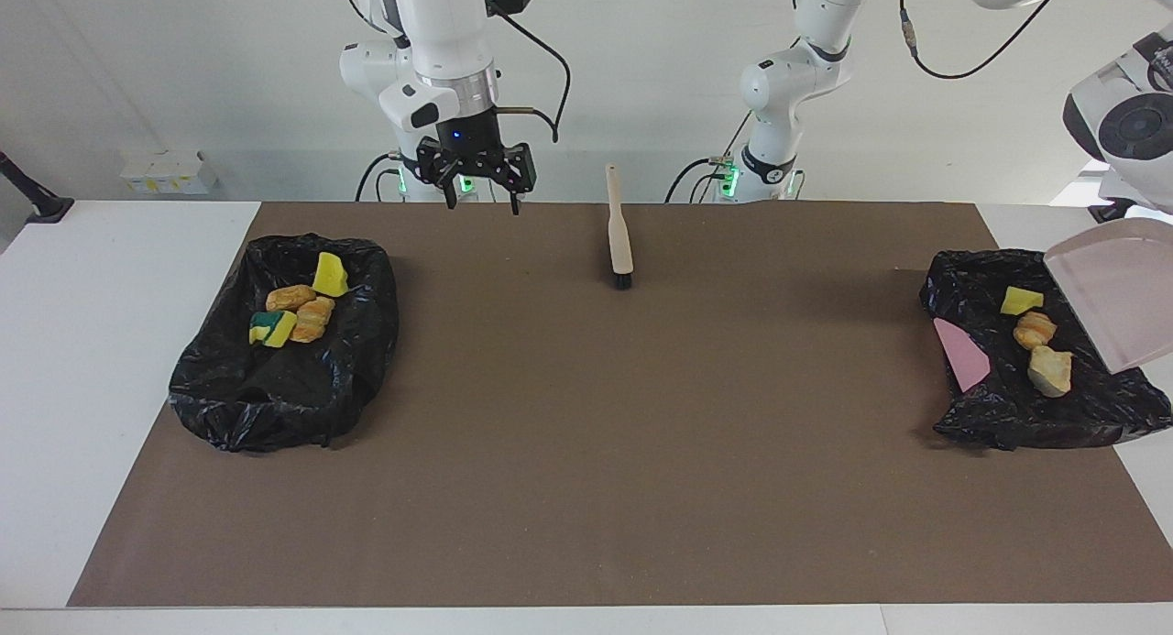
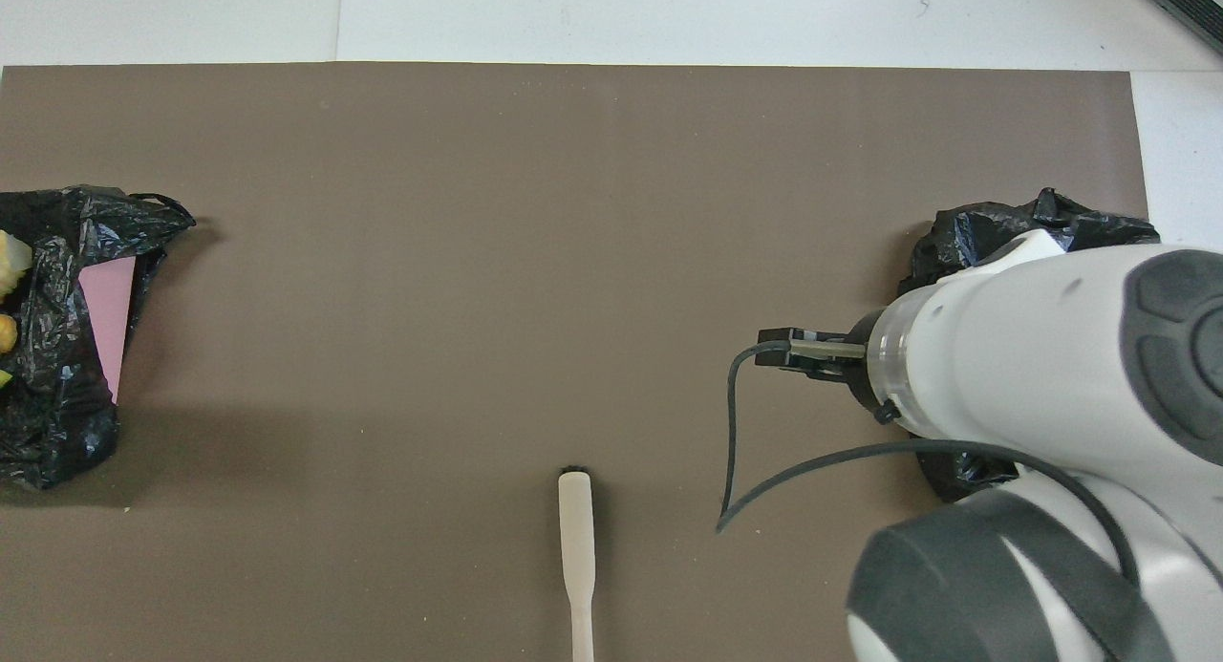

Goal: Sweep and dump trash in bin

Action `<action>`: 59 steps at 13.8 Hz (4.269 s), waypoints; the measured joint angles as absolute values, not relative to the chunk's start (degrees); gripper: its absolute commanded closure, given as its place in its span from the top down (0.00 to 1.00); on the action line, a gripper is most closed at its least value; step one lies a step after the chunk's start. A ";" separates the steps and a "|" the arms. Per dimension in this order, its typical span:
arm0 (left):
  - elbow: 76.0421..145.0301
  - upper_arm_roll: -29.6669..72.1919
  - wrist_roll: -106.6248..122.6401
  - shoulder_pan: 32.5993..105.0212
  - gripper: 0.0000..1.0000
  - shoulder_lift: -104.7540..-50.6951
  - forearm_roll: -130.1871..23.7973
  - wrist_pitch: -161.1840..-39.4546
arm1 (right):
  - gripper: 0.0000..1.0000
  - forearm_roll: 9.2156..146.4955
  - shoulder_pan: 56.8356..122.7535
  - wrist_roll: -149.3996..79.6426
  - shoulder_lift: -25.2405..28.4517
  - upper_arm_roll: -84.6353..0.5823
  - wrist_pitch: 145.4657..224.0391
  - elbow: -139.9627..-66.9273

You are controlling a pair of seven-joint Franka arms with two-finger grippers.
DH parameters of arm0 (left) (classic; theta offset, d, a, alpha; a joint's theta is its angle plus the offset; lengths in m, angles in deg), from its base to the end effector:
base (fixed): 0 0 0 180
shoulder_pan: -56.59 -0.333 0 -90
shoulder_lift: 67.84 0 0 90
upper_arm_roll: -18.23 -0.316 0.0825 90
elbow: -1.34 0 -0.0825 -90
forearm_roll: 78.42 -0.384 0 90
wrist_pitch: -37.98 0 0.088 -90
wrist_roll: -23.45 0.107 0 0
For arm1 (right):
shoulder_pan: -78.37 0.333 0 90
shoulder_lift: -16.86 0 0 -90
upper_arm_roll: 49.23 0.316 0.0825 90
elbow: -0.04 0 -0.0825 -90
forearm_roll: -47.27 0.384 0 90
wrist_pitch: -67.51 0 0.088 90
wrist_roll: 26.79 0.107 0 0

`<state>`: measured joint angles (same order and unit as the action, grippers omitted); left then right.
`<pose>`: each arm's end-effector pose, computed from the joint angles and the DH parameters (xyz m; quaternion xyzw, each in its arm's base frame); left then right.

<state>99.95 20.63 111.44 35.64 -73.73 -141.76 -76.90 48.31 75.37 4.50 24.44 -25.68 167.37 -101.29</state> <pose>0.5713 0.2495 0.5651 -0.5970 0.6285 0.3485 0.3565 0.4918 0.2000 0.6111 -0.9942 0.0949 -0.0506 0.0053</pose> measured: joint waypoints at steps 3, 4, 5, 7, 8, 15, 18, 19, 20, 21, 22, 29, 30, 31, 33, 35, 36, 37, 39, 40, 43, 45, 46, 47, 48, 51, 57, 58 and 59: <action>100.23 20.89 111.05 36.96 0.00 -72.42 -139.62 -76.58 | 1.00 46.27 74.82 3.95 24.16 -26.94 166.73 -98.42; 100.22 21.02 110.82 37.81 0.00 -72.32 -136.07 -75.77 | 1.00 46.01 74.96 2.48 23.60 -28.43 166.61 -97.22; 100.22 21.08 110.52 38.60 0.00 -72.28 -132.05 -74.84 | 1.00 45.96 74.95 0.47 22.73 -29.81 165.92 -95.82; 100.24 21.16 107.96 40.41 0.00 -72.24 -124.79 -71.90 | 1.00 45.17 74.95 -2.62 20.26 -31.45 163.82 -93.05; 100.25 21.23 105.74 41.52 0.00 -72.24 -121.83 -70.20 | 1.00 44.45 74.95 -3.45 19.04 -31.78 163.21 -91.70; 100.28 21.60 79.61 52.10 0.00 -71.46 -101.73 -57.76 | 1.00 43.42 75.04 -10.45 14.36 -35.61 158.59 -84.16; 100.33 21.83 64.45 56.10 0.00 -71.26 -93.43 -56.06 | 1.00 43.71 76.63 -10.45 14.09 -37.73 158.34 -83.34; 100.35 21.90 58.63 57.96 0.00 -71.18 -90.83 -55.67 | 1.00 43.76 78.57 -10.45 14.22 -40.36 157.97 -83.31; 100.37 21.98 52.07 60.16 0.00 -71.07 -88.43 -55.54 | 1.00 44.15 80.04 -10.45 14.33 -42.60 157.47 -83.32; 100.37 22.07 44.55 62.64 0.00 -70.97 -86.13 -55.55 | 1.00 44.87 80.69 -10.45 14.49 -43.85 156.98 -83.33; 100.37 22.13 37.08 64.91 0.00 -70.90 -84.02 -55.68 | 1.00 45.22 80.81 -10.46 14.66 -44.29 156.25 -83.35; 100.70 22.62 9.73 75.42 0.00 -71.36 -74.96 -61.74 | 1.00 45.77 80.69 -14.51 16.31 -45.86 152.12 -83.87; 100.81 22.71 7.54 76.48 0.00 -71.97 -74.02 -63.25 | 1.00 45.80 80.63 -14.85 16.43 -46.03 152.10 -83.98; 100.89 22.75 5.85 77.66 0.00 -72.90 -73.45 -64.73 | 1.00 45.87 80.56 -14.89 16.45 -46.06 152.09 -84.04; 101.17 22.79 2.27 80.34 0.00 -75.79 -73.12 -68.21 | 1.00 45.99 80.52 -14.89 16.45 -46.22 152.09 -84.06; 101.50 22.89 -1.09 82.73 0.00 -79.65 -73.04 -73.02 | 1.00 46.08 80.50 -14.90 16.45 -46.81 152.09 -84.08; 101.57 22.92 -2.47 83.66 0.00 -81.69 -72.91 -75.49 | 1.00 46.17 80.51 -14.92 16.45 -47.01 152.09 -84.08; 101.66 22.93 -3.91 84.61 0.00 -83.50 -72.81 -77.88 | 1.00 46.27 80.55 -14.92 16.45 -47.03 152.09 -84.08; 101.84 23.00 -6.14 86.49 0.00 -86.84 -72.78 -81.77 | 1.00 46.66 80.87 -14.92 16.45 -47.03 152.11 -84.08; 101.89 23.02 -6.74 87.43 0.31 -88.23 -72.78 -82.98 | 1.00 46.78 81.02 -14.92 16.45 -47.03 152.12 -84.08; 101.69 22.85 -7.24 88.38 1.00 -89.69 -72.80 -84.97 | 1.00 46.88 81.04 -14.92 16.45 -47.08 152.57 -84.08; 101.06 22.23 -7.22 88.00 1.00 -88.71 -72.80 -84.96 | 1.00 46.90 81.07 -14.92 16.45 -47.08 153.35 -84.10; 100.83 21.95 -7.17 87.37 1.00 -87.71 -72.82 -84.88 | 1.00 46.90 81.05 -14.92 16.45 -47.08 153.36 -84.10; 100.64 21.60 -7.10 86.61 1.00 -86.76 -72.85 -84.80 | 1.00 46.90 81.00 -14.92 16.45 -47.12 153.37 -84.10; 100.55 21.36 -6.81 85.58 1.00 -85.83 -72.86 -84.75 | 1.00 46.90 80.97 -14.92 16.45 -47.26 153.37 -84.10; 100.10 21.01 -1.83 81.01 1.00 -83.51 -72.90 -83.34 | 1.00 46.90 80.92 -14.92 16.45 -47.62 153.38 -84.12; 99.01 20.71 10.49 70.50 1.00 -79.47 -72.83 -77.26 | 1.00 46.90 80.96 -14.92 16.45 -47.63 153.42 -84.12; 99.01 20.67 12.79 68.79 1.00 -78.87 -72.83 -76.01 | 1.00 46.90 80.95 -14.92 16.45 -47.63 153.42 -84.13; 99.00 20.64 14.99 67.14 1.00 -78.40 -72.83 -74.92 | 1.00 46.90 80.95 -14.92 16.45 -47.63 153.42 -84.13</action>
